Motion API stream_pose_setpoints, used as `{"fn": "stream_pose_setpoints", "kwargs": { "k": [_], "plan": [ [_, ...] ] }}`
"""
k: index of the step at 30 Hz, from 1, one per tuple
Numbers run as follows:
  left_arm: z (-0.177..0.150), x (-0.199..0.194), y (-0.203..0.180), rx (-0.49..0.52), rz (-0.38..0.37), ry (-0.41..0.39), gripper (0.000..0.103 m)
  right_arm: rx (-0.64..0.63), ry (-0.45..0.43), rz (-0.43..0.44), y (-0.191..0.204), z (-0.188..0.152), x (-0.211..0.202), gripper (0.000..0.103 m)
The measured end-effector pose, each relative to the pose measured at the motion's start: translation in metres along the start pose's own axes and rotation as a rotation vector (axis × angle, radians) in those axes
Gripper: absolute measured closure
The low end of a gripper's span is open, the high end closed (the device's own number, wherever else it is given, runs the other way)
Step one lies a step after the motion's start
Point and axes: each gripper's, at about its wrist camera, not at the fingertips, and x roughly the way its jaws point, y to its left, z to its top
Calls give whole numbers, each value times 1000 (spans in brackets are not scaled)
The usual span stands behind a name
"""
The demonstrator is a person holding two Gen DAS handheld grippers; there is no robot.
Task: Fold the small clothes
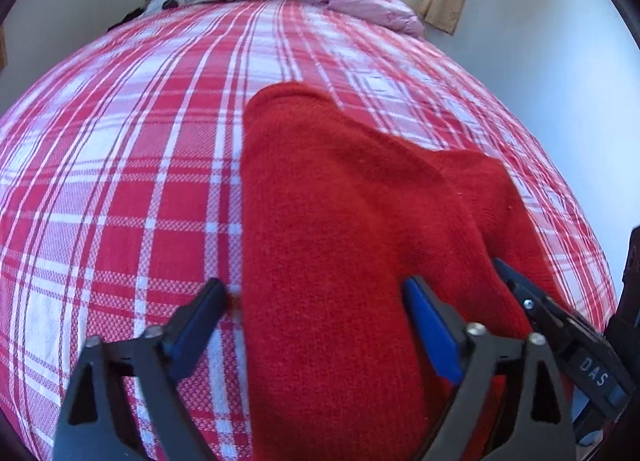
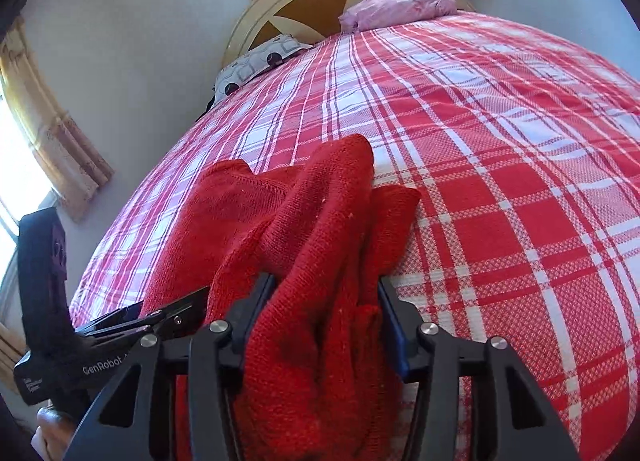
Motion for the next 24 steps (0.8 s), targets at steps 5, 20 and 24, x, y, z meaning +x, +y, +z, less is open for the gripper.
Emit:
{"fn": "stream_pose_setpoints", "kwargs": {
  "k": [5,20,24],
  "plan": [
    [-1,-3,-10,40,40,-47,28,-45,-17,-45,8,-2,-1,54],
    [1,-2,-10,37,46,-37,45,-197,-78,-204,43,-8,-7,61],
    [4,-5,-13,43,68,-15,51,-213,-84,-213,46,-8,-10,64]
  ]
}}
